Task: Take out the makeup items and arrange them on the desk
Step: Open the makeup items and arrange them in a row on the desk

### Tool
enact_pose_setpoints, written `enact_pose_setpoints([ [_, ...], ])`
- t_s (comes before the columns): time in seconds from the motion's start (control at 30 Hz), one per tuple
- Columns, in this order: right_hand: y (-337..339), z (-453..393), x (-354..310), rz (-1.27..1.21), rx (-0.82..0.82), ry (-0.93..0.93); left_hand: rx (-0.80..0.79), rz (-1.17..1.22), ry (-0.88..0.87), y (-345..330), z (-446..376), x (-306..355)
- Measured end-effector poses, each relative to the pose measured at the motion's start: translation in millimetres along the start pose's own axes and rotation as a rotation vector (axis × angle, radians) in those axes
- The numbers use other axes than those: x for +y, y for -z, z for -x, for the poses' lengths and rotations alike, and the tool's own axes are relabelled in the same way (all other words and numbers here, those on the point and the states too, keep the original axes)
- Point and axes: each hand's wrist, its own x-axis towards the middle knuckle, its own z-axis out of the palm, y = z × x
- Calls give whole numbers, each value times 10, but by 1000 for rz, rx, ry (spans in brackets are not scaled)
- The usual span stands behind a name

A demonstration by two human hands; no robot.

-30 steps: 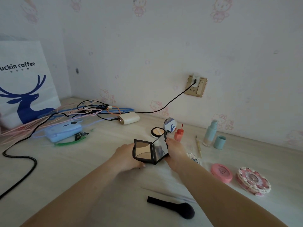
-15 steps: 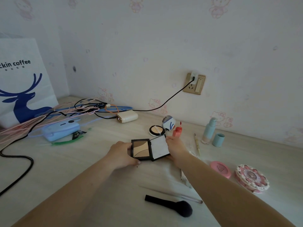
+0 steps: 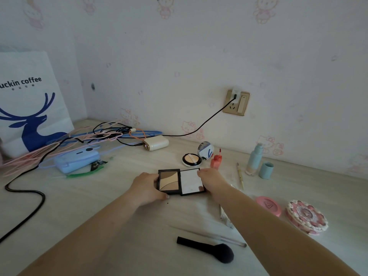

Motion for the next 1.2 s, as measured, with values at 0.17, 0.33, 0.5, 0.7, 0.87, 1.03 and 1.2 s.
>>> enact_pose_setpoints([
  [0.17, 60, 82, -31, 33, -41, 34, 4, 7, 16, 6, 35, 61],
  [0.33, 270, 163, -98, 128, -3, 83, 109, -37, -52, -4, 114, 286],
  [0.5, 638, 344, -144, 294, -14, 128, 29, 158, -179, -106, 270, 688],
  [0.7, 926, 555, 33, 388, 4, 105, -249, 323, -182, -412, 415, 1032],
  [0.87, 990, 650, 233, 377, 10, 46, -383, 306, -172, -583, 461, 1145],
  [1.03, 954, 668, 354, 339, 6, -11, -358, 235, -195, -624, 475, 1191],
  [1.2, 888, 681, 390, 227, 59, -20, -305, 319, -232, -685, 486, 1216],
])
